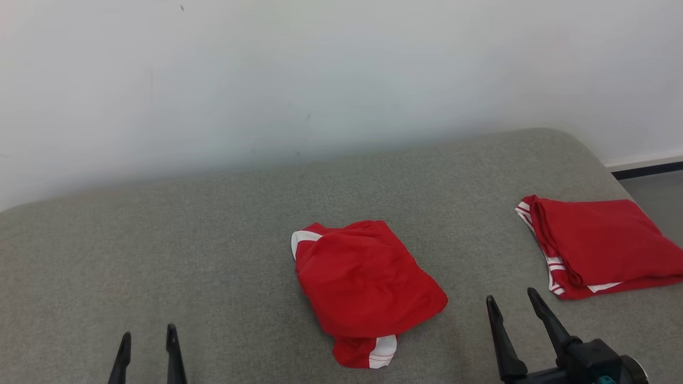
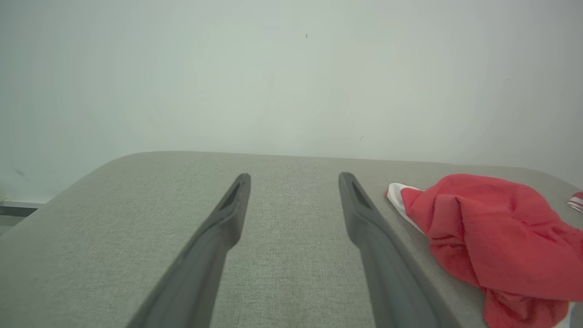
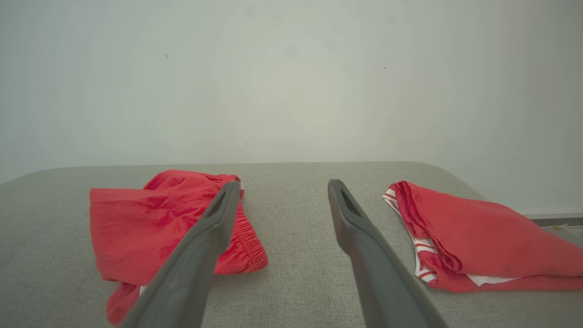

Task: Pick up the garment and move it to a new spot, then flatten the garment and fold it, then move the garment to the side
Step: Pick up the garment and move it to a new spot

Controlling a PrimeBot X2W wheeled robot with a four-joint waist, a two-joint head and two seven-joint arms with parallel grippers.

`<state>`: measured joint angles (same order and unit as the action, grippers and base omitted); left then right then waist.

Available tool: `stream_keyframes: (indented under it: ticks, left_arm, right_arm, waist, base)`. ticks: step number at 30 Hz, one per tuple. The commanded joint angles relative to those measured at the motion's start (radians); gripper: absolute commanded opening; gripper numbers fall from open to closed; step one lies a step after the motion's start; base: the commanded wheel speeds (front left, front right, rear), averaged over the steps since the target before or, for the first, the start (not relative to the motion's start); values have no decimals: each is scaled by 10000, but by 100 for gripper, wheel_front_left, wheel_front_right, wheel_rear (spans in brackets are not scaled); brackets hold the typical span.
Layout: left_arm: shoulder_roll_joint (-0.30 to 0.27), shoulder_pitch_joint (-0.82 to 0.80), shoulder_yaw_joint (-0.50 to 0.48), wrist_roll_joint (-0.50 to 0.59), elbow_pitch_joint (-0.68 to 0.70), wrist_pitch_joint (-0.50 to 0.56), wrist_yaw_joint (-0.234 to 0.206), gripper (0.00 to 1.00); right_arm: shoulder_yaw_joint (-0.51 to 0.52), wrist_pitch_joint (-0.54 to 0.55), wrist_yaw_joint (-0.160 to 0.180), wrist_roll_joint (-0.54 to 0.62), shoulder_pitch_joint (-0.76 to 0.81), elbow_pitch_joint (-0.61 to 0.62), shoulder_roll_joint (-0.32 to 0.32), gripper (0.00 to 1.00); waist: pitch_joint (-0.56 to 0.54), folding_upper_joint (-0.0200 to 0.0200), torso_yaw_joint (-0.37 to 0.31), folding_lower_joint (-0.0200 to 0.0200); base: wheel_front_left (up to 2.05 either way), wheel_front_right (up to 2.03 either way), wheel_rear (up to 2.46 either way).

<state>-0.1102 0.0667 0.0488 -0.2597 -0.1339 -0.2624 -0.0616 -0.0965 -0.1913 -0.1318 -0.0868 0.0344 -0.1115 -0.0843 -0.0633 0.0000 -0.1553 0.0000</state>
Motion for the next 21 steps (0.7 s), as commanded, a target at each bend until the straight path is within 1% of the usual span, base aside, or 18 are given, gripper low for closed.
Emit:
stream_keyframes:
  ticks: [1, 5, 13, 17, 21]
  left_arm:
    - [26, 231, -146, 113, 114, -26, 57, 100]
    - [142, 749, -637, 247, 368, -26, 388, 100]
    - [371, 1452, -1242, 630, 428, -27, 1043, 100]
    - [478, 1673, -1448, 687, 419, -27, 1254, 100]
    - [553, 1717, -1638, 748, 395, -28, 1360, 100]
  right_arm:
    - [79, -56, 27, 58, 135, -95, 6, 100]
    - [314, -179, 27, 116, 234, -465, -4, 100]
    - [318, -372, 27, 182, 99, -1254, -250, 100]
    - [281, -454, 27, 173, 91, -1454, -259, 100]
    - [356, -533, 27, 148, 158, -1528, -175, 100]
  waist:
    - [-79, 0, 60, 0]
    - [-170, 0, 152, 0]
    - [-241, 0, 352, 0]
    - [-211, 0, 428, 0]
    - [-165, 0, 472, 0]
  base:
    - [0, 0, 0]
    - [0, 0, 0]
    - [0, 0, 0]
    - [0, 0, 0]
    - [0, 0, 0]
